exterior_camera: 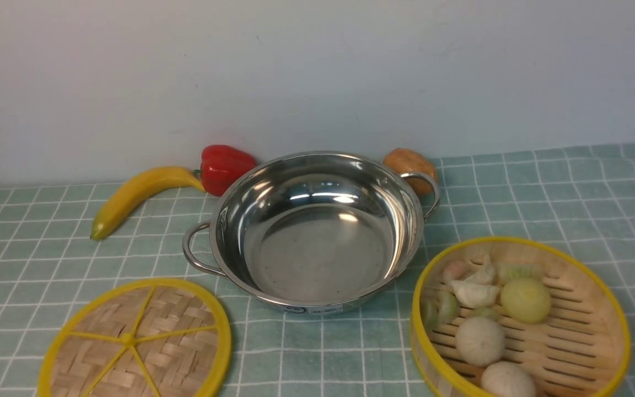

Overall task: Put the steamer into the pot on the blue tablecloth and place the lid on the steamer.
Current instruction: 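Reach for and grasp the rim of the bamboo steamer holding the buns with the right gripper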

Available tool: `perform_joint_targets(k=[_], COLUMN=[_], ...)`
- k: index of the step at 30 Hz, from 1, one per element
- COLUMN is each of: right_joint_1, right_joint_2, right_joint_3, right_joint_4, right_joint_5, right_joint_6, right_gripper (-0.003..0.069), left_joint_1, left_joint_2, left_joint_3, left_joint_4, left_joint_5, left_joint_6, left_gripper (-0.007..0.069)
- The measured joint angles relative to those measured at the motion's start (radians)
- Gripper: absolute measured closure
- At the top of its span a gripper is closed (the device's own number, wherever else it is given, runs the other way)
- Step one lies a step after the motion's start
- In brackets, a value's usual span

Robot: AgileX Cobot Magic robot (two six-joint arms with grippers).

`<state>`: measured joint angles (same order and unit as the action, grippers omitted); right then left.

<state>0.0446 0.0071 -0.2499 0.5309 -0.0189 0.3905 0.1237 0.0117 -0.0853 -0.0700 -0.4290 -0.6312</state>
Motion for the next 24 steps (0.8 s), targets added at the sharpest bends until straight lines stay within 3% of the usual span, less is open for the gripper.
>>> perform_joint_targets(k=[6,11,15,17,18,19,23,24], right_joint_1=[0.034,0.034,0.034,0.034,0.034,0.034,0.034,0.034], right_joint_2=[0.182,0.429,0.638,0.745,0.755,0.844,0.995,1.002], right_joint_3=[-0.238,-0.425,-0.57,-0.633,-0.639,-0.689,-0.747,-0.748], right_joint_4=[-0.268,-0.376,-0.397,-0.399,-0.399,-0.399,-0.4,-0.4], right_joint_5=[0.228,0.403,0.609,0.73,0.73,0.841,0.987,0.992], right_joint_6=[-0.01,-0.077,-0.17,-0.218,-0.222,-0.257,-0.323,-0.323], right_gripper=[0.0417,0.0417,0.0417,0.0417,0.0417,0.0417,0.0417,0.0417], left_joint_1=[0.0,0.0,0.0,0.0,0.0,0.0,0.0,0.0], left_joint_2=[0.137,0.307,0.456,0.538,0.547,0.622,0.77,0.778], left_joint_3=[-0.217,-0.352,-0.436,-0.484,-0.49,-0.533,-0.599,-0.601], left_joint_4=[0.303,0.4,0.395,0.358,0.353,0.293,0.135,0.135], left_joint_5=[0.363,0.57,0.768,0.925,0.925,1.064,1.231,1.237], left_joint_6=[-0.044,-0.049,0.01,0.105,0.117,0.235,0.486,0.499], left_gripper=[0.0382,0.0382,0.0382,0.0382,0.0382,0.0382,0.0382,0.0382])
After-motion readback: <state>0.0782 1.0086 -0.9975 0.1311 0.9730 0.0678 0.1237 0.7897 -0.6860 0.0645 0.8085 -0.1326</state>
